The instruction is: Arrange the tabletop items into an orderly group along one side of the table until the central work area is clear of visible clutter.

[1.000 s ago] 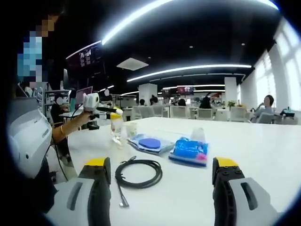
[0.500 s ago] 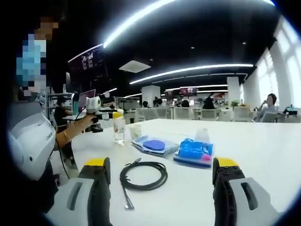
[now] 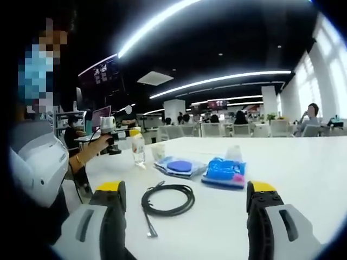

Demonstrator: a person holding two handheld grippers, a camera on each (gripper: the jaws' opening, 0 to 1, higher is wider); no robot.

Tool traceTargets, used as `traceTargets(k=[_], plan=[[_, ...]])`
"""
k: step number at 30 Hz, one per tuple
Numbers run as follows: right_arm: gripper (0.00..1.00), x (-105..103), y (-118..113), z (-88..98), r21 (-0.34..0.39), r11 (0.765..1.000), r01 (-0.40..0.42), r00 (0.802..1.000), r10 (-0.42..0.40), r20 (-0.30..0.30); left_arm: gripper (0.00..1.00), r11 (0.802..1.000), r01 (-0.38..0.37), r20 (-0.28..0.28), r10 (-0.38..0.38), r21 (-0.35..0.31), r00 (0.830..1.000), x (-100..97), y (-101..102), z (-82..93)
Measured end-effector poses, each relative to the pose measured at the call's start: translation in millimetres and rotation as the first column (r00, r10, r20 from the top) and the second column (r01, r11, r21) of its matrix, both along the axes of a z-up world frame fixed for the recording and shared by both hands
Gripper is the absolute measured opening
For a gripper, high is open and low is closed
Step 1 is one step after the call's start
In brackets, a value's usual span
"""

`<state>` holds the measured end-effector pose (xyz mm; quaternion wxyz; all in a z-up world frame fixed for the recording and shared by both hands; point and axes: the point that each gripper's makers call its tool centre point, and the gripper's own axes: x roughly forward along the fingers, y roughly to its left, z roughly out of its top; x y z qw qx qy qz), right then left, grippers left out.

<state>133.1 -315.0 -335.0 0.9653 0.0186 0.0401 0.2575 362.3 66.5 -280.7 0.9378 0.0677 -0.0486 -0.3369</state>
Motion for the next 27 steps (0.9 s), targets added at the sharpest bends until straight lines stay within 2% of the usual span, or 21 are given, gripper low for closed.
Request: traceTargets(k=[12, 17, 27], plan=[[0.90, -0.6, 3.3, -1.2, 0.018, 1.000, -0.016, 1.000, 0.016, -0.015, 0.22, 0.999, -0.029, -0.008, 0.029, -0.035, 1.000, 3.5, 14.3, -2.0], [0.90, 0.1, 2.7, -3.2, -0.002, 1.000, -0.006, 1.000, 0.006, -0.020, 0.22, 0.998, -0.049, -0.016, 0.048, -0.046, 0.999, 7.2, 22.1, -3.0], [0.90, 4.8, 7.1, -12.3, -0.042, 0.999, -0.019, 0.999, 0.018, -0.037, 0.22, 0.998, -0.048, -0.013, 0.047, -0.051, 0.999, 7.0, 23.4, -3.3]])
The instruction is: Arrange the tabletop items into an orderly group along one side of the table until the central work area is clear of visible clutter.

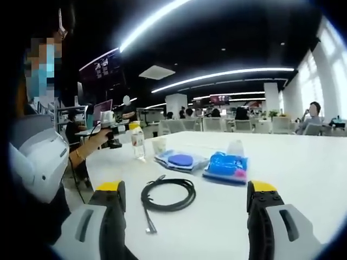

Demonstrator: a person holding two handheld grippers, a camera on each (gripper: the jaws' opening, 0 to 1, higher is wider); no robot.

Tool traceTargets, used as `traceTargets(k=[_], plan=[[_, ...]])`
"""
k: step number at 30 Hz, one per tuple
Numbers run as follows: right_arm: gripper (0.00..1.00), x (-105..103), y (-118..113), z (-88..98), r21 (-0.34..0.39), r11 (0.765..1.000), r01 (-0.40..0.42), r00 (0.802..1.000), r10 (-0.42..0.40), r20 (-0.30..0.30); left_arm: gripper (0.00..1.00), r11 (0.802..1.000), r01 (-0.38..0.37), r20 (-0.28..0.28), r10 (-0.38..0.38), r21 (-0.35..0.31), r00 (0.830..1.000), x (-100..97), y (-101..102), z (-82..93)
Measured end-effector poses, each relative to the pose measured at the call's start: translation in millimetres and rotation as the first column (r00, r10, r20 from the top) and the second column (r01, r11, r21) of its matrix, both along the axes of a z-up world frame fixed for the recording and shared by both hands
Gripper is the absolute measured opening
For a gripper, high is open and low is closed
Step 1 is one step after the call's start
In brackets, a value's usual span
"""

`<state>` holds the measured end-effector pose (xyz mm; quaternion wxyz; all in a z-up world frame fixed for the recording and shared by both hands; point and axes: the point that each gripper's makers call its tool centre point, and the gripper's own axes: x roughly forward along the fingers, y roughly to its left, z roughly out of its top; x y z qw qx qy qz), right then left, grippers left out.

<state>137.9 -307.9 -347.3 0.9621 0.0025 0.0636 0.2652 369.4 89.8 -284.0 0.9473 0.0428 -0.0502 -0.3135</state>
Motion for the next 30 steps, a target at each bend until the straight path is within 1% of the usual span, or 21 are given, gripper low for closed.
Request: traceTargets(k=[3, 6, 13, 21, 30], plan=[[0.90, 0.2, 0.1, -0.3, -0.002, 1.000, -0.001, 1.000, 0.001, -0.001, 0.23, 1.000, 0.001, 0.003, -0.001, 0.001, 1.000, 0.2, 0.1, 0.1], [0.89, 0.1, 0.1, 0.5, 0.005, 1.000, -0.007, 1.000, 0.007, 0.000, 0.24, 1.000, -0.004, 0.036, 0.003, 0.025, 0.999, 0.4, -1.2, 0.2], [0.89, -0.2, -2.2, 0.9, 0.005, 1.000, 0.003, 1.000, -0.003, -0.003, 0.26, 0.997, -0.022, 0.075, 0.017, 0.069, 0.997, 2.9, -4.4, 1.2], [0.88, -2.1, -2.9, 1.6, -0.002, 1.000, 0.005, 1.000, -0.005, -0.002, 0.27, 0.998, -0.017, 0.058, 0.014, 0.056, 0.998, 6.4, -8.1, 0.1], [0.88, -1.5, -8.0, -2.6, 0.004, 1.000, 0.017, 1.000, -0.017, -0.014, 0.27, 0.999, -0.018, 0.032, 0.017, 0.034, 0.999, 14.4, -12.5, 0.6]])
